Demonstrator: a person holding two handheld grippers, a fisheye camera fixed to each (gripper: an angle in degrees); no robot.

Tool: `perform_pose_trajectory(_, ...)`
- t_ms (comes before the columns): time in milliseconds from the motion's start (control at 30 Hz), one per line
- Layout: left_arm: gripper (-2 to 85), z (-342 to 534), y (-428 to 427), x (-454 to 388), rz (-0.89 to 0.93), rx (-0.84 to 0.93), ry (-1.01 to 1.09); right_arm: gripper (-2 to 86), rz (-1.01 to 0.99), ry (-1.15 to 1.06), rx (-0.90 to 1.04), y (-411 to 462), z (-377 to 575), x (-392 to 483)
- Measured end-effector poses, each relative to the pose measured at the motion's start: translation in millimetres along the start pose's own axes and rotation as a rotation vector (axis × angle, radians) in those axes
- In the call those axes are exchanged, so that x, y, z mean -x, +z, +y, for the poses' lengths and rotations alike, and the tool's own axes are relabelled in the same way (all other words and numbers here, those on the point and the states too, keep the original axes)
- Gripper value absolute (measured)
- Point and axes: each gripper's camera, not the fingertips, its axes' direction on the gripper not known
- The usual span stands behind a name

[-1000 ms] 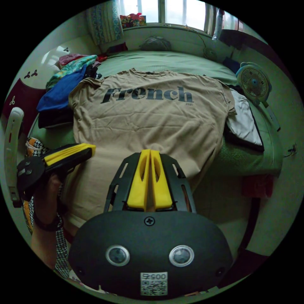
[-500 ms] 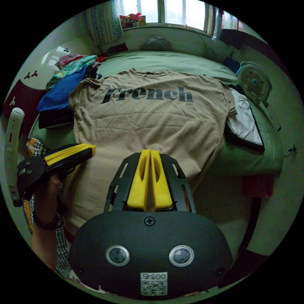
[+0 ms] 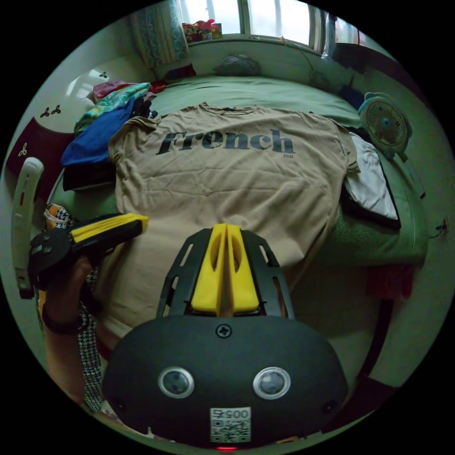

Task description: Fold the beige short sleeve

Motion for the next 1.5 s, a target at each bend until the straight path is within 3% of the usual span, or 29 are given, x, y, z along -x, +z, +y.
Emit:
perform_pose_trajectory(167, -0.5, 9.3, -2.9, 19.7, 0.038, -0.002, -0.013, -1.0, 0.005, -0.003, -0.003, 1.9, -15.1, 9.0)
perform_pose_trajectory(333, -0.3, 31.4, -14.3, 65.8, 0.238, -0.072, -0.084, -1.0, -0.055, 0.013, -0.007, 1.4, -28.4, 12.2)
perform_pose_trajectory(533, -0.4, 58.2, -42.4, 107.5, 0.107, -0.285, -0.112, -1.0, -0.104, -0.054, -0.022, -0.6, -51.6, 35.9)
perform_pose_trajectory(900, 0.2, 54.9, -52.1, 185.1, 0.003, -0.261, -0.243, 0.2, -0.126, -0.287, -0.146, 10.7, -157.2, 111.3)
perform_pose_trajectory(1133, 5.9, 27.2, -57.0, 212.5, -0.049, -0.337, -0.269, 7.2, -0.143, -0.441, -0.209, 55.6, -277.2, 161.7)
perform_pose_trajectory(1333, 10.4, 1.1, -44.3, 216.5, -0.069, -0.342, -0.217, 8.6, -0.142, -0.565, -0.105, 111.0, -364.6, 212.6)
perform_pose_trajectory(1500, 8.8, -12.6, -34.6, 222.2, -0.085, -0.304, -0.226, 7.8, -0.304, -0.490, -0.032, 147.6, -419.4, 229.1)
